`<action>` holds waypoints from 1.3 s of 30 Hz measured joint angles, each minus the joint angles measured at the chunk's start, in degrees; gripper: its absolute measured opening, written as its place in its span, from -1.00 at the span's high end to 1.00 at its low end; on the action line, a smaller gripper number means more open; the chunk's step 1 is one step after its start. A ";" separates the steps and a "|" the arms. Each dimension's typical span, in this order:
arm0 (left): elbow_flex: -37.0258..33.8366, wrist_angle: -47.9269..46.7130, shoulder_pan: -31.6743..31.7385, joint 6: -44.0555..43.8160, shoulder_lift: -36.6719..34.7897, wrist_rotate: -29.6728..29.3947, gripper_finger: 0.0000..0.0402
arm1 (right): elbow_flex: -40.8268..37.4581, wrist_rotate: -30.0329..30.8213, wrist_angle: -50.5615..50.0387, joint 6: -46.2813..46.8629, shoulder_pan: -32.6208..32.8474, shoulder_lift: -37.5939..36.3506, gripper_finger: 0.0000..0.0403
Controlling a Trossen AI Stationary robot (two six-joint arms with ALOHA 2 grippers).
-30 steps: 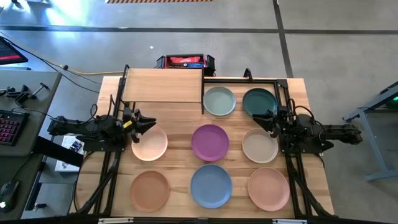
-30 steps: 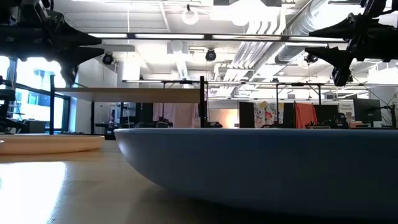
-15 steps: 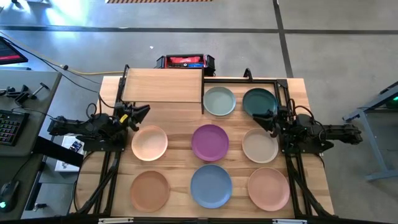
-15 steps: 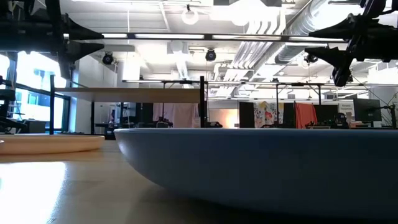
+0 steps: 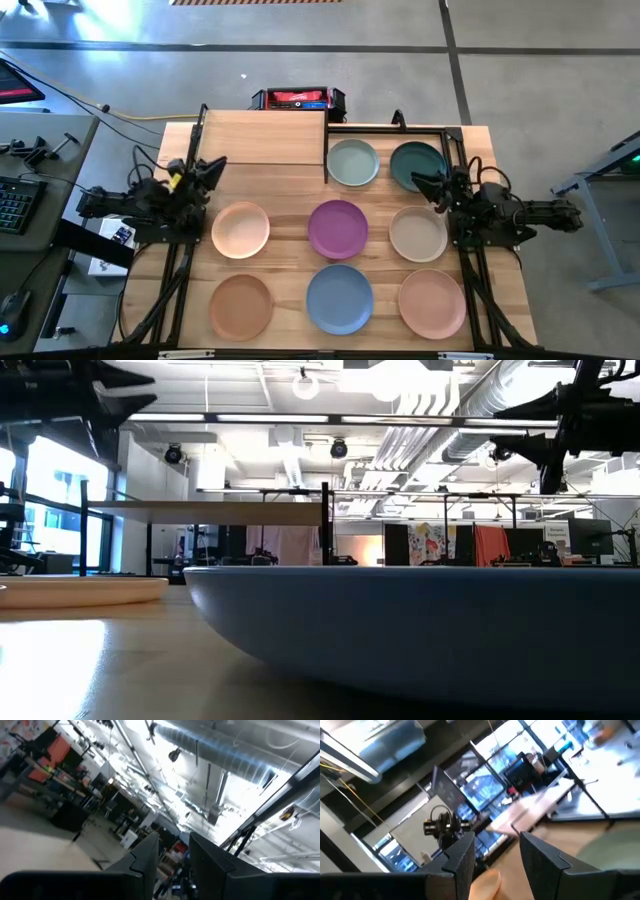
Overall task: Place and stack plates onto a shelf
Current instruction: Put the dark blue plate on the shelf
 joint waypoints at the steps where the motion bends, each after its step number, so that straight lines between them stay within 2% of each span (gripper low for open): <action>1: 0.89 -0.09 0.00 0.32 0.05 -0.01 0.51 | 0.02 0.02 1.62 -1.54 0.00 0.00 0.28; 12: 15.27 -1.21 0.01 10.08 8.56 0.25 0.51 | 0.21 -0.10 29.76 -26.80 0.00 0.00 0.28; 16: 21.33 -5.34 0.00 12.83 12.84 0.26 0.51 | 3.52 -1.75 30.67 -31.31 0.00 -0.02 0.28; 22: 28.32 -9.82 0.00 16.08 18.57 0.28 0.51 | 15.63 -4.42 14.07 -36.11 0.00 2.09 0.28; 29: 30.93 -10.00 0.00 19.66 22.32 0.26 0.51 | 32.89 -2.96 -9.56 -40.21 0.01 9.97 0.28; 33: 30.93 -11.92 0.00 18.75 23.08 0.30 0.51 | 41.36 1.44 -20.49 -40.69 0.02 16.10 0.28; 39: 30.93 -19.05 0.00 15.71 23.85 0.22 0.51 | 50.30 11.37 -36.63 -39.46 0.00 25.34 0.28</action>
